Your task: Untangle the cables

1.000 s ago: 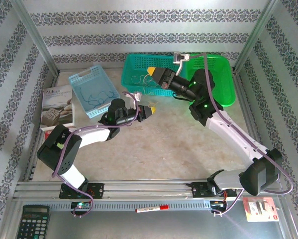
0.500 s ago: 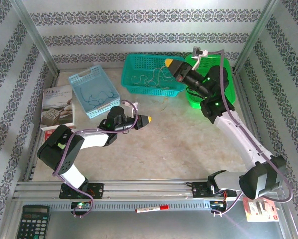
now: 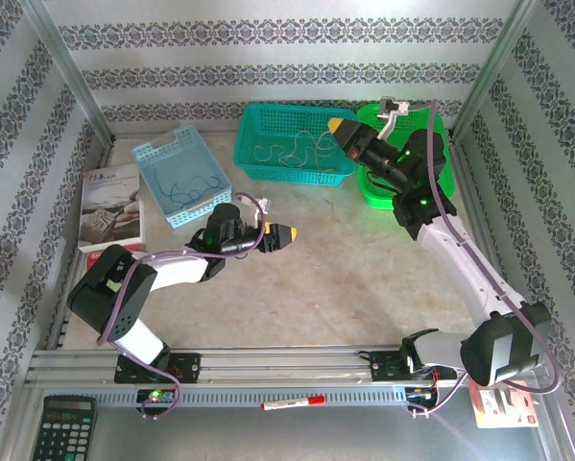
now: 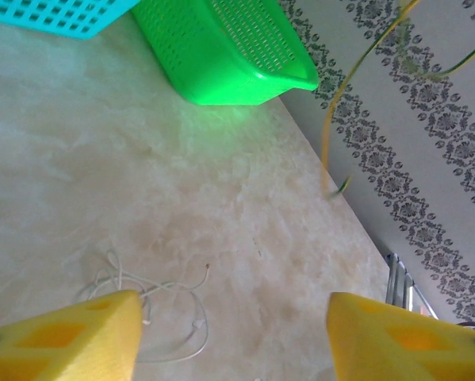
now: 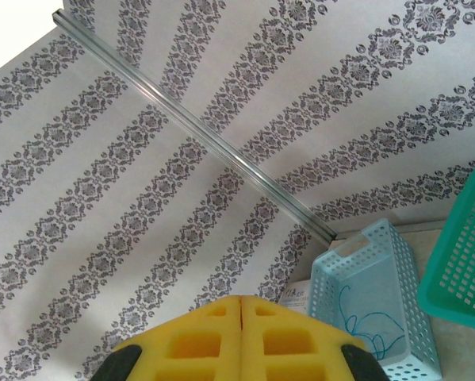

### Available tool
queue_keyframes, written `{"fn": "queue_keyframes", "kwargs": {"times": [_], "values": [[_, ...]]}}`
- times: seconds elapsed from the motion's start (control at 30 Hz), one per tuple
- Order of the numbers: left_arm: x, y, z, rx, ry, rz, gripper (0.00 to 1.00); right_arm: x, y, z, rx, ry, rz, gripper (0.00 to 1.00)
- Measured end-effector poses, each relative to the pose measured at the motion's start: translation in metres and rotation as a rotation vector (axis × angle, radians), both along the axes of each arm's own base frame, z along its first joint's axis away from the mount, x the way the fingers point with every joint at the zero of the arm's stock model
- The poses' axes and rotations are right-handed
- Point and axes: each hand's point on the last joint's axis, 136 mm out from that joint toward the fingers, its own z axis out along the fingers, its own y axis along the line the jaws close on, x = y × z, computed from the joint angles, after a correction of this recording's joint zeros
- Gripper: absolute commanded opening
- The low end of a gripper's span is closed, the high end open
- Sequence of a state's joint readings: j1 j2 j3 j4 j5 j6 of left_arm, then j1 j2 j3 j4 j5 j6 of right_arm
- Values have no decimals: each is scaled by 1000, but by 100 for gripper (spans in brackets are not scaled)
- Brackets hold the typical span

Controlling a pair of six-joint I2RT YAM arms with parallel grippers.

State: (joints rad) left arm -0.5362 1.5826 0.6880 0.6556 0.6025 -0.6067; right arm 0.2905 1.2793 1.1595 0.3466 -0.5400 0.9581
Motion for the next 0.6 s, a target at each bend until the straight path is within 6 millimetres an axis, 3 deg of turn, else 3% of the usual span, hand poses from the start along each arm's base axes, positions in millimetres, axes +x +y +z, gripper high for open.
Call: {"fn": "queue_keyframes", "kwargs": {"times": [0.23, 0.6], "values": [[3, -6, 40, 28, -117, -34, 73, -6, 11, -3, -4, 5, 30, 0], [5, -11, 50, 71, -172, -70, 76, -27, 41, 4, 0, -8, 118, 0]]}}
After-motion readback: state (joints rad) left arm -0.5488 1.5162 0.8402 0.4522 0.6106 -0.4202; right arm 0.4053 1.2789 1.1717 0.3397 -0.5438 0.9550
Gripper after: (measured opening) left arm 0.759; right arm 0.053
